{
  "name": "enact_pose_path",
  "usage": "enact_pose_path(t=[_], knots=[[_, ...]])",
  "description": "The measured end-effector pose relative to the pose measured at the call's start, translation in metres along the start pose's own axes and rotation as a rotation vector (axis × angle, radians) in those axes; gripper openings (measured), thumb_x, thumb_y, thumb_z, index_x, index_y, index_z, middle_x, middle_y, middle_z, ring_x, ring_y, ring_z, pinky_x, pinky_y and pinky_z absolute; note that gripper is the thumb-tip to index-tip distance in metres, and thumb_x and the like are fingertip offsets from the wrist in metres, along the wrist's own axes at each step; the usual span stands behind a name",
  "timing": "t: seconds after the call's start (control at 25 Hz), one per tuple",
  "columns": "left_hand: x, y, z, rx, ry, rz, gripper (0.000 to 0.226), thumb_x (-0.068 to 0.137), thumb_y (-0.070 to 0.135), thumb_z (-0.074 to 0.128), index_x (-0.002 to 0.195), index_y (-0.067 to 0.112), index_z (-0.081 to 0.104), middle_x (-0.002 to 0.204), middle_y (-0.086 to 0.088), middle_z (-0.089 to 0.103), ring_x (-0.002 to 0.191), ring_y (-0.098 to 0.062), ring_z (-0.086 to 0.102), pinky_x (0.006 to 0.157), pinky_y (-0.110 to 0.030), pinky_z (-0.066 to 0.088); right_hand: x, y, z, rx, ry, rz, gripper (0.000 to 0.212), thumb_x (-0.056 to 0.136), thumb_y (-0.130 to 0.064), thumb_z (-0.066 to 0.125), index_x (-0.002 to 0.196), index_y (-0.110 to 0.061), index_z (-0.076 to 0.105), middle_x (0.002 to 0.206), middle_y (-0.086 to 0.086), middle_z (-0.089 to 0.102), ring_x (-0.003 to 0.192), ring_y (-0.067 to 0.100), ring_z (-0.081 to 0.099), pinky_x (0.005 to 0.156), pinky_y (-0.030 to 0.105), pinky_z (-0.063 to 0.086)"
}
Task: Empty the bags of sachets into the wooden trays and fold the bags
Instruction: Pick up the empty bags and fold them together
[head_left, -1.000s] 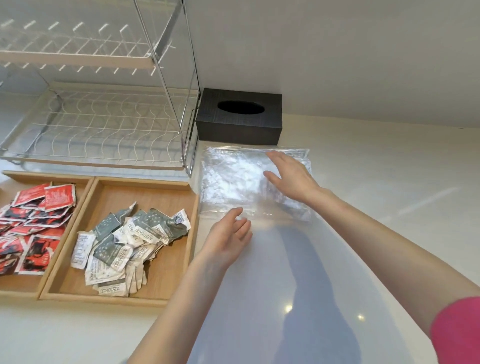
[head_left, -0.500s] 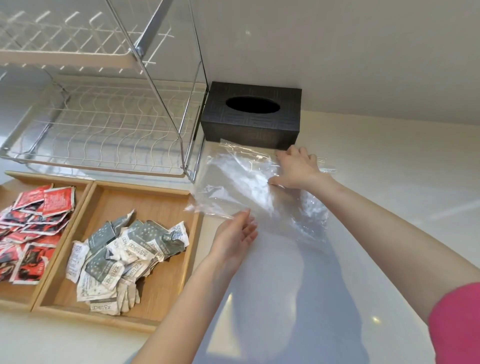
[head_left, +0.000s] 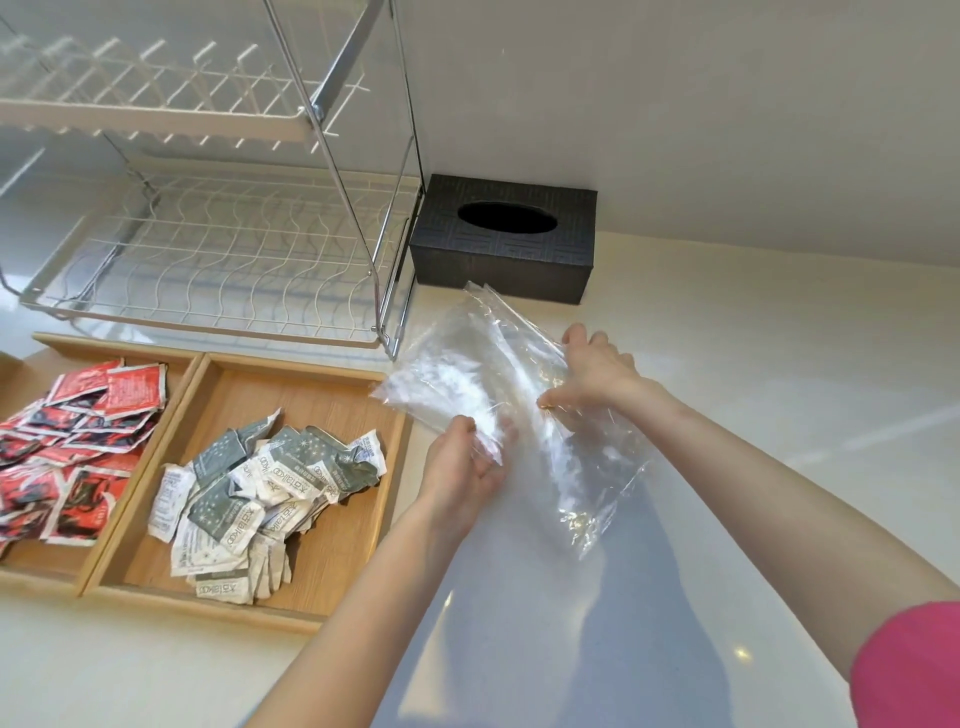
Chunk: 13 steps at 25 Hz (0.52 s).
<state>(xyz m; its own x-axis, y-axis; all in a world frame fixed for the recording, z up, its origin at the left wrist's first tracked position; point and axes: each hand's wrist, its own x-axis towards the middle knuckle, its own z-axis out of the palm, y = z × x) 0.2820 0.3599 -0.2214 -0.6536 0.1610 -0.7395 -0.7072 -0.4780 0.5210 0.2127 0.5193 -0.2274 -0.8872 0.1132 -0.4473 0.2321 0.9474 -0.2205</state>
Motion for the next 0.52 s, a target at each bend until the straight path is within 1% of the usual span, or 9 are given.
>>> enact_pose_path(t=[0.04,0.08,0.16,0.2,0.24,0.28,0.36,0.4,0.52], knots=[[-0.004,0.0,-0.002,0.003,-0.006,0.022,0.024,0.091,0.017,0.038,0.069,0.012,0.045,0.082,-0.005,0.058,0.074,-0.017,0.058,0.071,-0.027,0.043,-0.007,0.001,0.003,0.072,-0.015,0.014,0.087,0.068,-0.035,0.074,0.133,-0.01,0.022,0.128,0.019,0.037,0.112,0.039,0.045,0.091,0.041,0.037],[-0.009,0.0,-0.003,0.017,-0.014,0.052,0.021,0.092,0.02,0.042,0.073,0.013,0.047,0.08,-0.002,0.059,0.074,-0.014,0.058,0.072,-0.027,0.043,-0.014,0.001,0.006,0.149,-0.012,0.022,0.088,0.069,-0.032,0.074,0.135,-0.011,0.019,0.128,0.02,0.039,0.11,0.04,0.047,0.089,0.041,0.04],[-0.019,0.0,-0.006,0.13,-0.012,0.142,0.005,0.09,0.015,0.048,0.086,0.014,0.05,0.078,0.0,0.058,0.066,-0.008,0.06,0.061,-0.02,0.047,-0.031,0.006,0.009,0.306,0.022,0.03,0.086,0.071,-0.029,0.072,0.137,-0.011,0.019,0.126,0.018,0.047,0.109,0.036,0.051,0.086,0.039,0.042],[-0.024,0.0,-0.01,0.207,0.001,0.202,0.004,0.089,0.01,0.05,0.09,0.013,0.051,0.079,0.001,0.059,0.061,-0.006,0.061,0.055,-0.018,0.047,-0.041,0.007,0.01,0.384,0.035,0.033,0.081,0.073,-0.03,0.071,0.136,-0.011,0.023,0.125,0.016,0.05,0.107,0.033,0.053,0.083,0.036,0.043],[-0.027,0.001,-0.015,0.279,0.019,0.253,0.011,0.087,0.005,0.05,0.095,0.013,0.052,0.083,0.001,0.061,0.063,-0.005,0.062,0.054,-0.018,0.048,-0.051,0.008,0.012,0.467,0.039,0.036,0.075,0.074,-0.033,0.069,0.134,-0.011,0.029,0.123,0.013,0.052,0.102,0.029,0.054,0.079,0.033,0.042],[-0.034,0.003,-0.021,0.331,0.032,0.29,0.019,0.086,0.002,0.051,0.103,0.012,0.051,0.089,0.0,0.062,0.069,-0.006,0.062,0.059,-0.019,0.049,-0.064,0.009,0.014,0.557,0.037,0.039,0.069,0.076,-0.036,0.068,0.131,-0.011,0.034,0.12,0.01,0.054,0.095,0.025,0.055,0.076,0.032,0.043],[-0.046,0.006,-0.035,0.411,0.023,0.335,0.033,0.085,-0.001,0.051,0.116,0.009,0.046,0.103,-0.002,0.062,0.082,-0.008,0.061,0.067,-0.02,0.048,-0.086,0.009,0.02,0.732,0.021,0.05,0.058,0.08,-0.043,0.061,0.125,-0.011,0.043,0.112,0.006,0.057,0.089,0.021,0.059,0.077,0.033,0.047],[-0.052,0.007,-0.042,0.445,0.011,0.353,0.037,0.085,-0.001,0.051,0.12,0.008,0.045,0.107,-0.002,0.062,0.086,-0.008,0.062,0.067,-0.019,0.048,-0.098,0.009,0.023,0.807,0.012,0.046,0.054,0.082,-0.045,0.057,0.122,-0.011,0.046,0.108,0.004,0.059,0.089,0.02,0.061,0.076,0.032,0.049],[-0.071,0.008,-0.061,0.433,0.014,0.415,0.041,0.083,-0.004,0.051,0.123,0.005,0.045,0.108,-0.006,0.063,0.083,-0.01,0.064,0.065,-0.021,0.048,-0.133,0.001,0.03,0.99,-0.005,-0.015,0.04,0.086,-0.047,0.05,0.11,-0.016,0.055,0.093,-0.005,0.065,0.079,0.009,0.066,0.062,0.023,0.044]])
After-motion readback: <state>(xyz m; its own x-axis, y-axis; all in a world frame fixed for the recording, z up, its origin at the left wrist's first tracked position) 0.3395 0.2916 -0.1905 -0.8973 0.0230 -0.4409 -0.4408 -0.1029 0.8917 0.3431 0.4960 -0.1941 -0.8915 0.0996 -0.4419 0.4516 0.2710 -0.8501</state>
